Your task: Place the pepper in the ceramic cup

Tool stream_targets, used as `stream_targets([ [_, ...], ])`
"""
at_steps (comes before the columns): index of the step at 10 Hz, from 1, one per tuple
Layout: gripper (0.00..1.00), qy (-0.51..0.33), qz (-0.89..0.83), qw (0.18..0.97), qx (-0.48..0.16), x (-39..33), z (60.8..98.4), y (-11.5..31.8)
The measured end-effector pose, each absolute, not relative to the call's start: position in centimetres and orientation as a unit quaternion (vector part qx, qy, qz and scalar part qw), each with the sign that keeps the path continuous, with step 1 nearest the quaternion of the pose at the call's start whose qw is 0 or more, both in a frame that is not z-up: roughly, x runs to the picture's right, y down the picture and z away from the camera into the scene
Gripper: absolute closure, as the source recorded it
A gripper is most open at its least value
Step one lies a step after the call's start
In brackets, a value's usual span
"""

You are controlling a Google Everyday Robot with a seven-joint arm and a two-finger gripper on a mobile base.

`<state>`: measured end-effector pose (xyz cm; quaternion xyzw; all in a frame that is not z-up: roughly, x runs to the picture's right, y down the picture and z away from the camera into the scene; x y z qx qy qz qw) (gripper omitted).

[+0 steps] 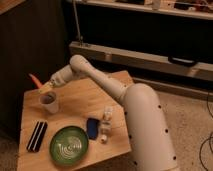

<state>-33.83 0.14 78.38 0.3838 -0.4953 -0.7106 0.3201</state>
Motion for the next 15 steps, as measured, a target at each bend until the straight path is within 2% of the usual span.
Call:
stream_targets([
  [3,0.87,-0.495,-0.713,0.317,0.383,-33.76,78.74,0.8],
  [4,0.82,-0.495,-0.713,0.316,0.384,-33.77,78.75,0.81],
  [9,0.3,-0.486,-0.718,0.311,0.389,-33.68,78.7,1.13],
  [10,0.23,-0.483,-0.719,0.313,0.39,-33.59,78.74,1.18],
  [11,0.2,-0.479,-0.72,0.314,0.391,-33.51,78.73,1.15],
  [15,0.2,-0.463,-0.727,0.324,0.39,-32.85,78.95,1.1],
])
